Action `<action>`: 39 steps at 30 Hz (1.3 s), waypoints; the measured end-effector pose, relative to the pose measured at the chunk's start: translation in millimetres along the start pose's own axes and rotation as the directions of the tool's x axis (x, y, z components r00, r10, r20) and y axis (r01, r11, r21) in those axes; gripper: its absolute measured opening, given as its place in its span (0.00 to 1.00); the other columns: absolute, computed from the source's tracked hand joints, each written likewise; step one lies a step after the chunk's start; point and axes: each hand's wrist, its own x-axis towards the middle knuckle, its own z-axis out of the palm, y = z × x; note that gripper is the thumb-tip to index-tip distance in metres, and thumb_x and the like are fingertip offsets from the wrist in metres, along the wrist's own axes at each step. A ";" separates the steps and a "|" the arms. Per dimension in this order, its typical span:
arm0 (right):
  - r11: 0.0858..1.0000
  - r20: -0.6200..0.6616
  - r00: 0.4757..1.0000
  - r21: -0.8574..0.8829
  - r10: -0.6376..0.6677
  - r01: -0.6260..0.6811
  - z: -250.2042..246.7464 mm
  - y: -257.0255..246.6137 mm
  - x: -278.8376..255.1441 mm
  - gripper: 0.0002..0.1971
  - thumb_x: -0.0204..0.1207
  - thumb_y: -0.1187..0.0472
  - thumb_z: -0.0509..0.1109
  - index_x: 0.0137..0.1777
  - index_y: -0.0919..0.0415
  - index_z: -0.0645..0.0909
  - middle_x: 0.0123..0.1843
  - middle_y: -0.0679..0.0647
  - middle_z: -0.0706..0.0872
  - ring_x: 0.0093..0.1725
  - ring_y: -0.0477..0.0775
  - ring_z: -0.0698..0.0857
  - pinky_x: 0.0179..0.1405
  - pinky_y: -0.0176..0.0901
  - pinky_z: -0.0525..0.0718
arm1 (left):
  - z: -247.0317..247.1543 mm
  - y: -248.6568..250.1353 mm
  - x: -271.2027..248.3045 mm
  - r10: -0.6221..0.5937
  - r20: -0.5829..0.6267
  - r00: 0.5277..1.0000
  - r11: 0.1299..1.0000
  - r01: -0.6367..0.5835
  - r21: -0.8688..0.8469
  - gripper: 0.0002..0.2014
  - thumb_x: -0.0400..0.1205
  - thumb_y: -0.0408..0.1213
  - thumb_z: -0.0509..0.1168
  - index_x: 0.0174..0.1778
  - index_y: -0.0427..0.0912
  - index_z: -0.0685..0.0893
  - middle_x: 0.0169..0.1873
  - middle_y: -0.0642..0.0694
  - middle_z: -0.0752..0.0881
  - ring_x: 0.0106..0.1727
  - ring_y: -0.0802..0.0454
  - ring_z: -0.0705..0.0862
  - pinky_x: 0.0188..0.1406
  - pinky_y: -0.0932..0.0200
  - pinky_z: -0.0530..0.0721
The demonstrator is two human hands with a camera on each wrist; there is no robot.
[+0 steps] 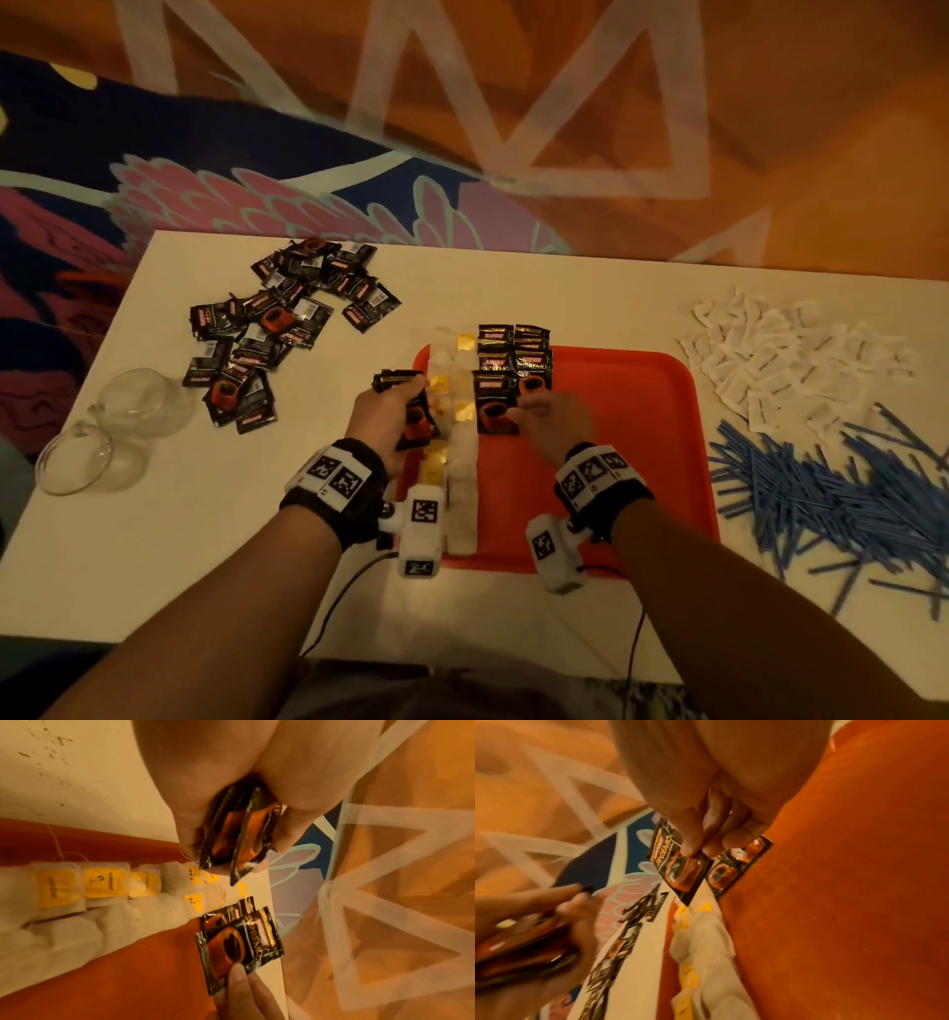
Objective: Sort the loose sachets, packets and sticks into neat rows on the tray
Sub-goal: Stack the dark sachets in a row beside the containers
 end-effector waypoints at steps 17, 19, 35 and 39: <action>0.971 -0.085 0.968 -0.006 0.236 -0.238 28.9 6.0 67.0 0.06 0.74 0.56 0.79 0.47 0.55 0.86 0.50 0.50 0.89 0.48 0.48 0.86 0.47 0.40 0.87 | -41.7 -9.9 13.2 -0.071 -0.057 0.996 0.996 0.069 -0.049 0.08 0.85 0.34 0.66 0.57 0.37 0.87 0.36 0.43 0.87 0.34 0.49 0.85 0.37 0.50 0.86; 0.969 -0.089 0.965 -0.004 0.245 -0.247 29.1 5.6 66.7 0.07 0.73 0.56 0.80 0.47 0.55 0.86 0.51 0.50 0.89 0.46 0.47 0.84 0.39 0.36 0.84 | -41.5 -10.6 13.3 -0.068 -0.049 0.996 0.997 0.066 -0.046 0.08 0.85 0.34 0.65 0.56 0.38 0.87 0.35 0.44 0.88 0.34 0.50 0.86 0.36 0.52 0.86; 0.998 -0.005 0.999 0.028 0.049 -0.049 8.8 -9.3 19.3 0.05 0.76 0.50 0.74 0.45 0.49 0.83 0.45 0.42 0.87 0.47 0.42 0.84 0.39 0.32 0.78 | -15.8 -6.5 -3.2 0.068 0.012 0.998 0.995 -0.069 0.069 0.06 0.80 0.29 0.72 0.51 0.37 0.88 0.37 0.41 0.93 0.40 0.43 0.92 0.35 0.51 0.89; 0.948 0.256 0.962 0.317 -0.099 0.013 13.8 -31.6 -18.7 0.05 0.76 0.54 0.76 0.45 0.52 0.83 0.42 0.46 0.89 0.39 0.43 0.89 0.37 0.35 0.84 | 4.0 -3.8 -10.0 0.091 0.021 0.996 0.994 -0.092 0.053 0.06 0.76 0.29 0.77 0.46 0.40 0.89 0.42 0.38 0.93 0.46 0.39 0.91 0.47 0.45 0.89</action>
